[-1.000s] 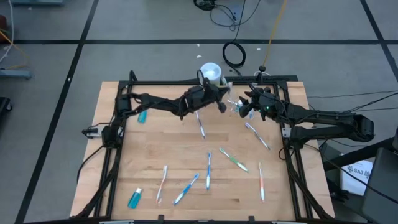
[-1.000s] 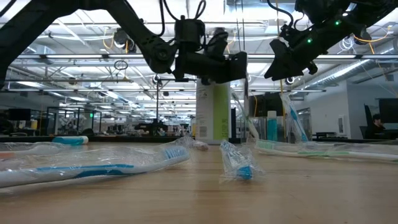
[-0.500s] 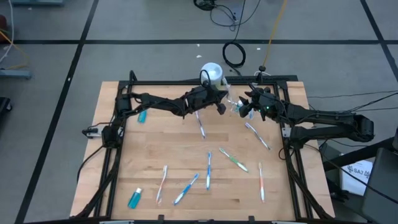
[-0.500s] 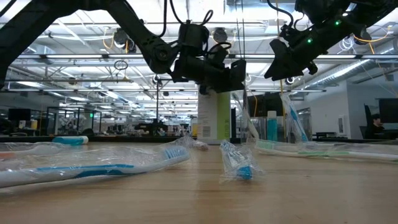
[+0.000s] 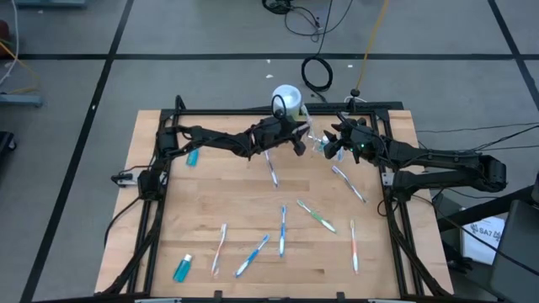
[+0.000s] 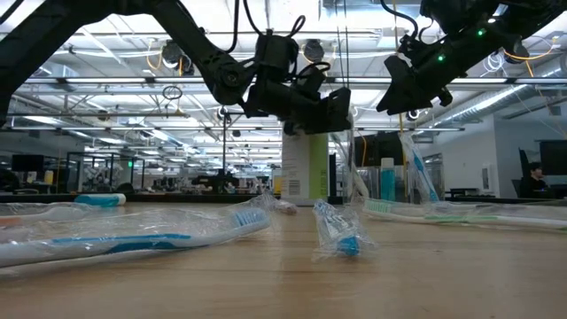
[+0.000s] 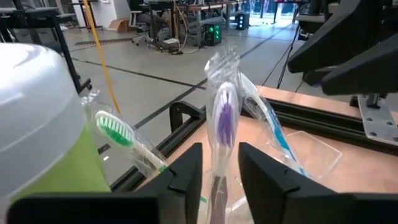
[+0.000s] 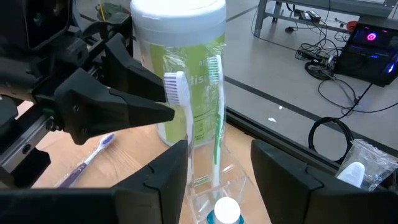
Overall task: Pick & Place toothbrushing station
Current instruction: Put the top blue mouthwash into the transparent organizer
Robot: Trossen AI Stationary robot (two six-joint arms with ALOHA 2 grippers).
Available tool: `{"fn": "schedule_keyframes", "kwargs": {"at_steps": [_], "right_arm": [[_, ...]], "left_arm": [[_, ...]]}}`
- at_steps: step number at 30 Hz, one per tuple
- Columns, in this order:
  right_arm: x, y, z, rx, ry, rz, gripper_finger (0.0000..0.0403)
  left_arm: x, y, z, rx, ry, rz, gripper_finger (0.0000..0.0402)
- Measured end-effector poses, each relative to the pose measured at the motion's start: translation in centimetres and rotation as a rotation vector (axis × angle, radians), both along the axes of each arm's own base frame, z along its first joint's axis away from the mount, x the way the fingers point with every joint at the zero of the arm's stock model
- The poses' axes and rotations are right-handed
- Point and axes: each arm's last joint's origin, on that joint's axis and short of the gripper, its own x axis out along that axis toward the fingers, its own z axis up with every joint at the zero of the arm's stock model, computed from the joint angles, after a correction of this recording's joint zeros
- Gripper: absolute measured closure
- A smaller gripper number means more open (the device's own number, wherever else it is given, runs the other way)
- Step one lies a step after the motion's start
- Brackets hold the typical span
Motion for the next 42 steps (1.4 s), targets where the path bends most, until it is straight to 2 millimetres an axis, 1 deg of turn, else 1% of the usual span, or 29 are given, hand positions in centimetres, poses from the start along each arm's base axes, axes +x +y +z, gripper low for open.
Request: {"fn": "schedule_keyframes", "kwargs": {"at_steps": [3,6,11,14,17,21,23,26,30,33,35,37,39,42], "right_arm": [[0.0,0.0,0.0,0.000,0.000,0.000,0.0232],[0.0,0.0,0.0,0.000,0.000,0.000,0.0232],[0.0,0.0,0.0,0.000,0.000,0.000,0.0232],[0.0,0.0,0.0,0.000,0.000,0.000,0.0232],[0.0,0.0,0.0,0.002,0.005,0.001,0.0232],[0.0,0.1,-0.1,0.012,0.009,0.016,0.0232],[0.0,0.1,-0.2,0.017,0.001,0.035,0.0232],[-0.1,0.3,-1.0,0.041,0.015,0.073,0.0232],[-0.2,0.3,-1.6,0.048,0.031,0.074,0.0232],[-0.2,0.3,-1.6,0.048,0.030,0.073,0.0232],[-0.2,0.4,-1.6,0.053,0.026,0.076,0.0232],[-0.2,0.4,-1.6,0.071,0.008,0.067,0.0232],[-0.1,0.5,-1.6,0.099,-0.018,0.061,0.0232],[-0.1,0.5,-1.6,0.131,-0.039,0.082,0.0232]], "left_arm": [[-0.1,-0.2,0.0,-0.006,0.030,-0.004,0.0263],[-0.4,-0.6,0.7,0.003,0.085,-0.009,0.0241],[-1.4,-1.7,3.3,-0.029,0.125,0.019,0.0215],[-2.6,-2.6,5.2,-0.042,0.205,0.006,0.0211],[-4.5,-3.5,7.2,-0.068,0.304,-0.005,0.0211],[-7.8,-4.9,9.7,-0.147,0.447,-0.001,0.0210],[-9.6,-5.5,10.5,-0.193,0.528,0.010,0.0210],[-12.4,-6.1,11.5,-0.242,0.646,0.027,0.0210],[-15.9,-6.8,13.0,-0.325,0.714,0.091,0.0210],[-18.6,-7.0,13.5,-0.343,0.689,0.168,0.0210],[-20.4,-7.1,13.0,-0.359,0.677,0.221,0.0210],[-22.0,-7.1,12.1,-0.378,0.672,0.272,0.0210],[-23.7,-7.0,10.7,-0.423,0.672,0.327,0.0210],[-25.4,-6.5,8.5,-0.518,0.658,0.428,0.0210]]}}
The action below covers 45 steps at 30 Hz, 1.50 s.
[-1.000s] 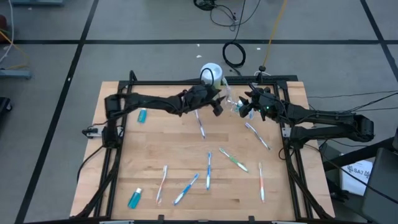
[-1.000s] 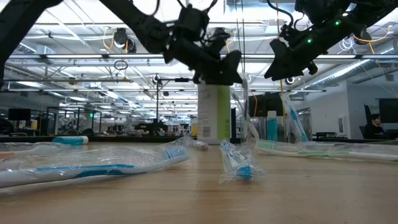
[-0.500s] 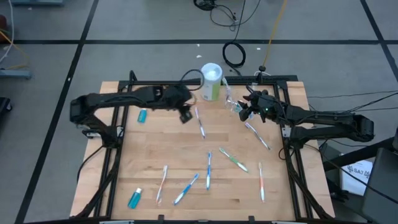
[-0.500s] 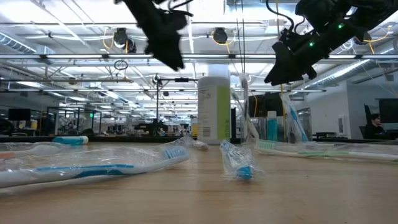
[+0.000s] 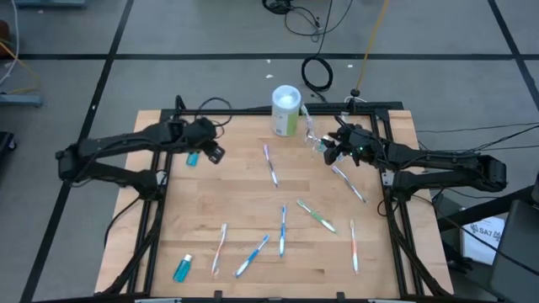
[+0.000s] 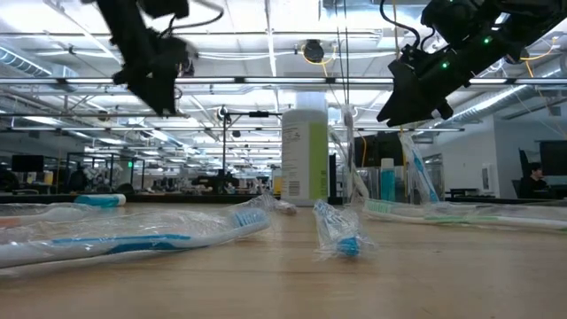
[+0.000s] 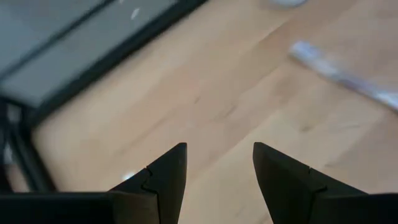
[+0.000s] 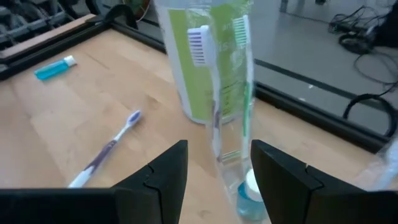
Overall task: Pick & Place toothbrushing station
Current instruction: Put the top blue mouthwash into the transparent organizer
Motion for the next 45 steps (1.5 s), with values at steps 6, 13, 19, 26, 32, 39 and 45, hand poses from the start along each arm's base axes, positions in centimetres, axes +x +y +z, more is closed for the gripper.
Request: {"fn": "schedule_keyframes", "kwargs": {"at_steps": [6,13,19,26,32,39,45], "right_arm": [[0.1,0.1,0.0,0.018,-0.010,0.024,0.0232],[0.1,0.1,0.1,0.011,-0.015,0.026,0.0232],[0.3,0.0,0.5,-0.057,-0.026,0.053,0.0232],[0.5,-0.1,1.1,-0.118,-0.050,0.072,0.0232],[0.5,-0.1,1.1,-0.119,-0.046,0.073,0.0232],[0.5,-0.1,1.1,-0.119,-0.046,0.073,0.0232],[0.5,-0.1,1.0,-0.118,-0.043,0.073,0.0232]], "left_arm": [[-2.4,1.5,-3.9,-0.081,0.053,0.213,0.0210],[-3.6,4.0,-6.1,-0.129,0.087,0.309,0.0210],[-4.4,5.8,-7.7,-0.174,0.109,0.362,0.0210],[-4.7,6.7,-10.5,-0.216,0.144,0.385,0.0211],[-4.8,7.1,-11.5,-0.245,0.152,0.410,0.0211],[-5.0,7.6,-12.3,-0.266,0.185,0.429,0.0211],[-4.6,8.0,-12.6,-0.248,0.165,0.422,0.0211]]}}
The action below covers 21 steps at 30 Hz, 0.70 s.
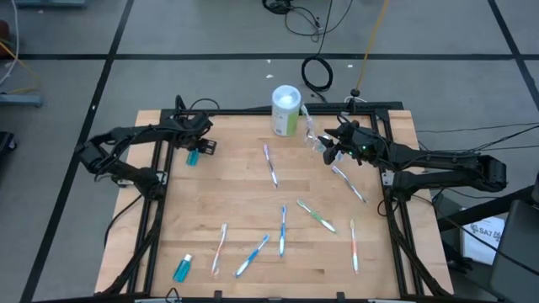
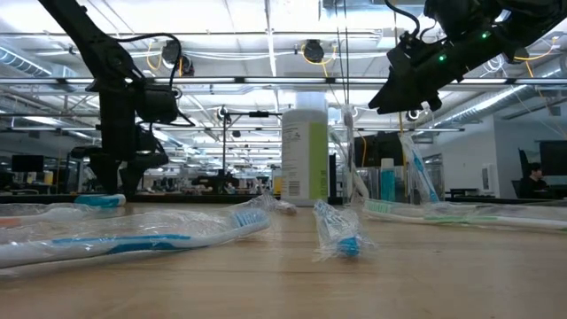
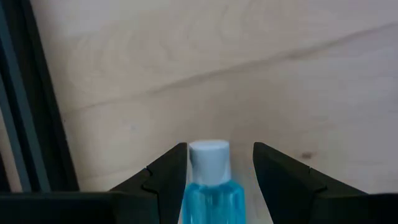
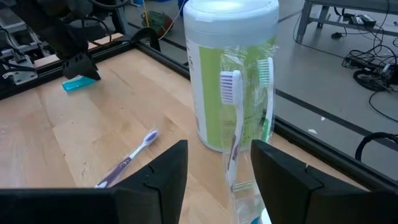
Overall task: Pick & Place toothbrushing station
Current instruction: Put the top blue mouthwash into the transparent organizer
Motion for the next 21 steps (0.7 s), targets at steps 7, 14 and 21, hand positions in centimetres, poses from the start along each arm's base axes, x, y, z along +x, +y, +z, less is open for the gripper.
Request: {"fn": "schedule_keyframes", "kwargs": {"at_steps": [7,14,21], "right_arm": [[0.00,0.00,-0.01,0.000,0.001,0.000,0.0232],[0.00,0.00,-0.02,0.000,0.001,0.000,0.0232],[-0.01,0.00,-0.02,0.000,0.001,0.000,0.0232]], "left_arm": [[0.00,0.00,-0.01,-0.001,-0.001,0.005,0.0257],[-0.16,-0.16,-0.06,-0.018,0.015,0.004,0.0285],[-0.26,-0.28,-0.08,-0.030,0.028,-0.001,0.0286]]}}
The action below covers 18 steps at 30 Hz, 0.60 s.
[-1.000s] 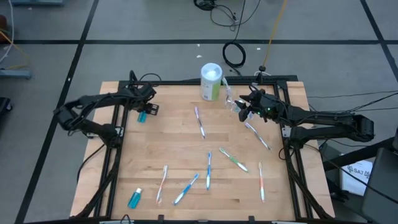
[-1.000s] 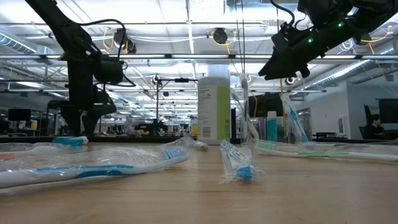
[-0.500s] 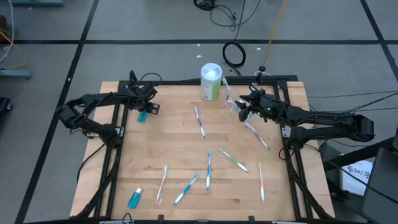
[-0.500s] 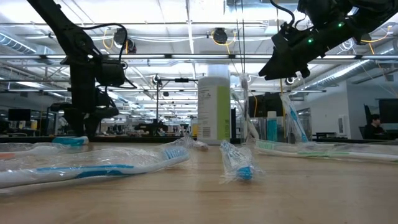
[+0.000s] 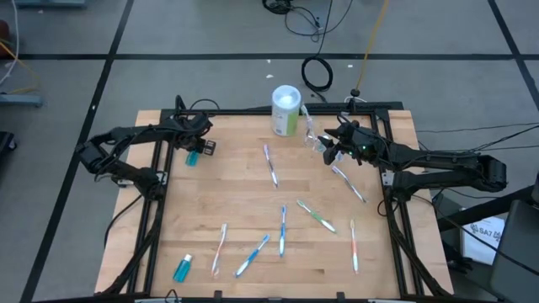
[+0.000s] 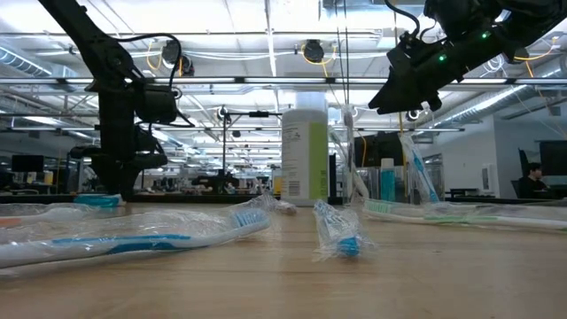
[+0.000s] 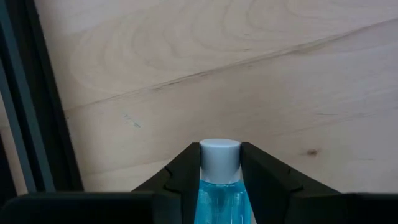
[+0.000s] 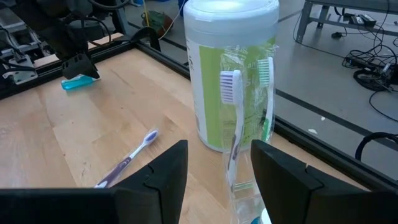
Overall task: Pick & Place toothbrushing station
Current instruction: Put the top blue mouthwash into the transparent organizer
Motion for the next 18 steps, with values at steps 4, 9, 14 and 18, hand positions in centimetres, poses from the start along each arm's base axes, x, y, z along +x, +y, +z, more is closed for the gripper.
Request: {"fn": "schedule_keyframes", "kwargs": {"at_steps": [4,9,14,18], "right_arm": [[0.00,0.00,0.00,0.000,0.000,0.000,0.0232],[0.00,0.00,0.00,0.000,0.000,0.000,0.0232],[0.00,0.00,0.00,0.000,0.000,0.000,0.0232],[0.00,0.00,0.00,0.000,0.000,0.000,0.0232]], "left_arm": [[0.01,-0.01,0.00,0.000,0.000,-0.001,0.0286],[0.02,-0.01,0.00,-0.001,-0.004,0.005,0.0283],[0.08,-0.03,-0.01,-0.008,-0.011,-0.008,0.0255],[0.07,0.00,-0.01,-0.007,-0.007,-0.021,0.0230]]}}
